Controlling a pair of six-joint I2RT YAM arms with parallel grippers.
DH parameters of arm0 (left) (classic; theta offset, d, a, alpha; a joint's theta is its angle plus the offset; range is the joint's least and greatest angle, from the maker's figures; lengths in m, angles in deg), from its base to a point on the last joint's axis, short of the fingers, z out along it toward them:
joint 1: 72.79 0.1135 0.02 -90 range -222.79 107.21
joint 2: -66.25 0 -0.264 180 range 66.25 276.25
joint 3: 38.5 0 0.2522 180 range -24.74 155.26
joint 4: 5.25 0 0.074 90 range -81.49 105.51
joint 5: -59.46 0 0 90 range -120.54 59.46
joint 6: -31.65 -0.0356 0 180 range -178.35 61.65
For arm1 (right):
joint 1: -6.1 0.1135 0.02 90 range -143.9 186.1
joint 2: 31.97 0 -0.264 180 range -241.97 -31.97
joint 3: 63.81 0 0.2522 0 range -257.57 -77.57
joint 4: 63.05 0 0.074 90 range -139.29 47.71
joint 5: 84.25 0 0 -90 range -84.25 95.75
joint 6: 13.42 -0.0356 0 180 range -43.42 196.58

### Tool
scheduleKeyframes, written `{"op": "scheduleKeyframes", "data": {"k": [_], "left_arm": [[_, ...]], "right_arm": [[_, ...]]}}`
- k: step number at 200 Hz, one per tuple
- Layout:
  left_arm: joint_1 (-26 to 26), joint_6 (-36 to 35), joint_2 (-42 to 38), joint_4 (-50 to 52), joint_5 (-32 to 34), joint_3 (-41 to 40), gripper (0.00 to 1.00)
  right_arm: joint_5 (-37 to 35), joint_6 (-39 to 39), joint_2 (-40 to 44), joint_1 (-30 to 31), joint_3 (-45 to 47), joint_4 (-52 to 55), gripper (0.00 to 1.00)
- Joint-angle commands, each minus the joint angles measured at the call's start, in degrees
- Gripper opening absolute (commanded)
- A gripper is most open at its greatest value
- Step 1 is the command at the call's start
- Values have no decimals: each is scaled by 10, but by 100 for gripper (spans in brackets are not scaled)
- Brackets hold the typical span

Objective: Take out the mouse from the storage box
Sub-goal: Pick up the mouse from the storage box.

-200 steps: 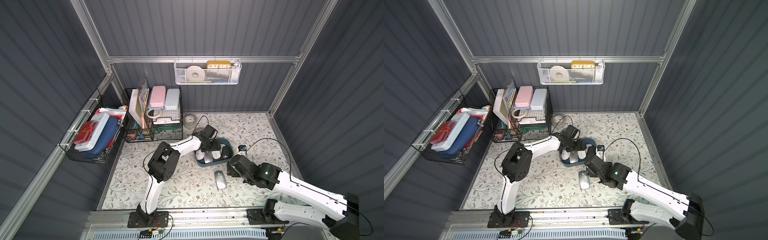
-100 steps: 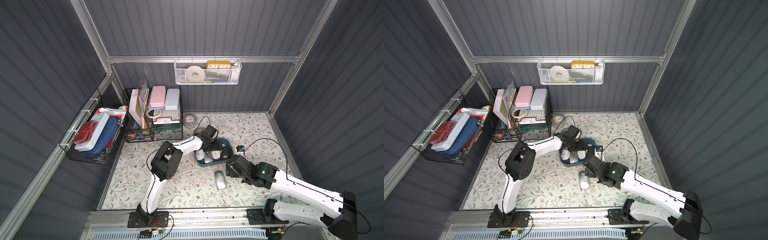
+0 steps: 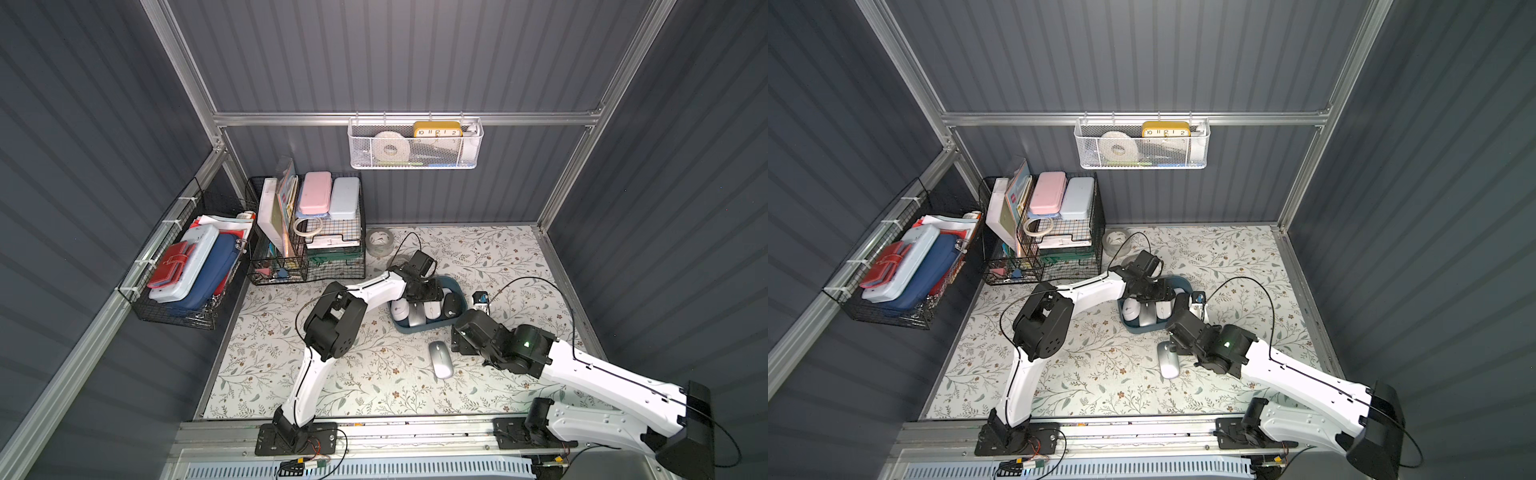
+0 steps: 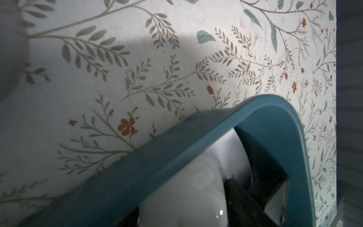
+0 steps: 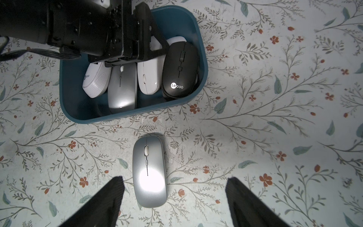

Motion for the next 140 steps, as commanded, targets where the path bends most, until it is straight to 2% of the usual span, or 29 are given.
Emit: {"op": "scheduleKeyframes", "data": {"k": [1, 65, 140], "left_arm": [[-3, -7, -2, 20, 10, 1, 66], [-4, -10, -40, 26, 35, -11, 53], [-7, -13, -107, 41, 54, -15, 53]], "right_arm": [[-4, -10, 4, -1, 7, -4, 87], [-2, -9, 0, -1, 9, -7, 87], [0, -12, -4, -1, 8, -6, 87]]}}
